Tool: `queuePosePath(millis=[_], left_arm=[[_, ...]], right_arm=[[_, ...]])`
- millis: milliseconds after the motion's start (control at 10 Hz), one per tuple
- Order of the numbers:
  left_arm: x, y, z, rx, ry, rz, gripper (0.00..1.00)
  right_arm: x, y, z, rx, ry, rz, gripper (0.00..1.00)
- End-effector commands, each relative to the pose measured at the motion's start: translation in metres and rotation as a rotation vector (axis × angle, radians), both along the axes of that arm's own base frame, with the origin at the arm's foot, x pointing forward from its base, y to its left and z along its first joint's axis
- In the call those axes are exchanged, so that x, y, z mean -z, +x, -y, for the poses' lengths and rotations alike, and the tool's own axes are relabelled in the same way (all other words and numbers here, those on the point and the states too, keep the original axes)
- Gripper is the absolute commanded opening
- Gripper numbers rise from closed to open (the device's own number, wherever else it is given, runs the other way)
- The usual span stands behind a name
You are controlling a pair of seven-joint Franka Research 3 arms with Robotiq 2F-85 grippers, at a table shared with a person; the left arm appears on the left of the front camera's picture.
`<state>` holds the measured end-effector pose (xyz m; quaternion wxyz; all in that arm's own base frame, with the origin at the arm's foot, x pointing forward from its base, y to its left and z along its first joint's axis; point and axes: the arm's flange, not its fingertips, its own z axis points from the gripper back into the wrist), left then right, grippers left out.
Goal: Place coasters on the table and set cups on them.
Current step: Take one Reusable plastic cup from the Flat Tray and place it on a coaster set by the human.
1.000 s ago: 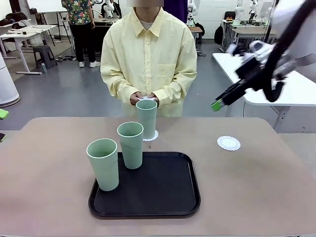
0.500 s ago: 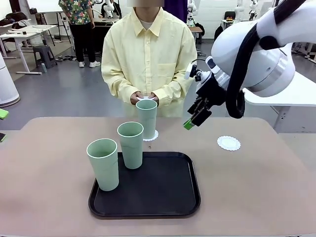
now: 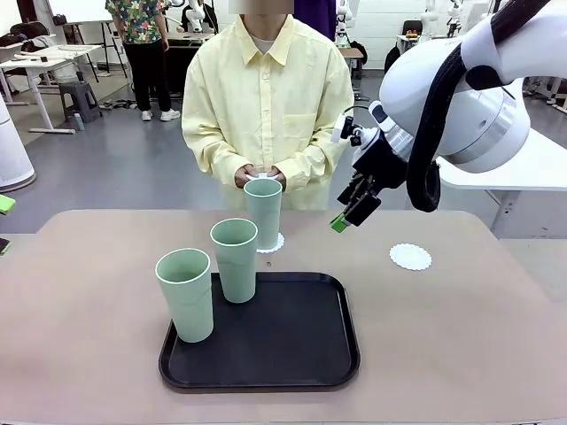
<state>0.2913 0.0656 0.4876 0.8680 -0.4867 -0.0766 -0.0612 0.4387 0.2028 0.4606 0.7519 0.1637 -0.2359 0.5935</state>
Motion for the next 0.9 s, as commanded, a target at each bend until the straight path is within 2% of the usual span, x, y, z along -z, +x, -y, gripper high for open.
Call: queuePosePath(millis=[0, 100, 200, 400, 600, 800], left_arm=[[0.001, 0.0, -0.001, 0.007, -0.019, 0.021, 1.0], [0.001, 0.0, -0.001, 0.007, -0.019, 0.021, 1.0], [0.001, 0.0, -0.001, 0.007, -0.019, 0.021, 1.0], [0.001, 0.0, -0.001, 0.007, -0.019, 0.021, 1.0], [0.001, 0.0, -0.001, 0.007, -0.019, 0.021, 1.0], [0.001, 0.0, -0.001, 0.007, -0.019, 0.021, 1.0]], right_arm=[[0.001, 0.0, 0.0, 0.001, -0.001, -0.001, 1.0], [0.003, -0.002, -0.003, -0.163, 0.108, 0.162, 1.0], [0.014, 0.0, -0.011, -0.26, 0.215, 0.211, 1.0], [0.04, 0.014, -0.021, -0.329, 0.405, 0.233, 1.0], [0.07, 0.025, -0.022, -0.295, 0.563, 0.178, 1.0], [0.094, 0.027, -0.021, -0.26, 0.641, 0.142, 1.0]])
